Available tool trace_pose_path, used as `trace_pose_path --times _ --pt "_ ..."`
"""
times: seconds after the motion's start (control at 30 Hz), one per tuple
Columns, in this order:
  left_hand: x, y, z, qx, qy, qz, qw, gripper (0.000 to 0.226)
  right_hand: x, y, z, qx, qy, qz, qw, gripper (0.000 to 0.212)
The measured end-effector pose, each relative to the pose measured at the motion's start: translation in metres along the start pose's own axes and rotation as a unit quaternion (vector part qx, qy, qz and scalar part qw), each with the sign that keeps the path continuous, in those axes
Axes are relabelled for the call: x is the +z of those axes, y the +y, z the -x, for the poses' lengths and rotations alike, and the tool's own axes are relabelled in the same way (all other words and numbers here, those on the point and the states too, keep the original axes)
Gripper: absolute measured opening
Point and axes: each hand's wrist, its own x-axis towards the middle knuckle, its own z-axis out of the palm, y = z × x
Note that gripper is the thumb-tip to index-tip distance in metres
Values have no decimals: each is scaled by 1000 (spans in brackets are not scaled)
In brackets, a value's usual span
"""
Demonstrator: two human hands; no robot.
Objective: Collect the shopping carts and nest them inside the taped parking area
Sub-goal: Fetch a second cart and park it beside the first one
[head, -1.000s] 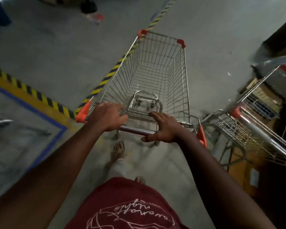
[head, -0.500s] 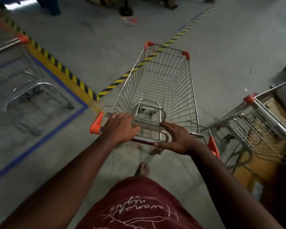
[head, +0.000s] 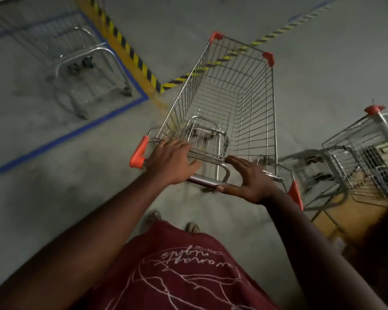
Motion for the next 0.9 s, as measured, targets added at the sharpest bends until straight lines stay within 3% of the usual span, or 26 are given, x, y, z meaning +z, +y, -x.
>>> trace_pose_path --times 0.33,0.53,0.9 --pt "28 8 88 -79 37 -3 996 53 28 -17 38 -76 -52 11 996 123" --pt "46 27 143 -141 43 8 989 71 39 -16 61 -144 -63 38 987 115" --pt "73 23 236 -253 98 22 962 59 67 -61 83 -222 -131 51 965 119"
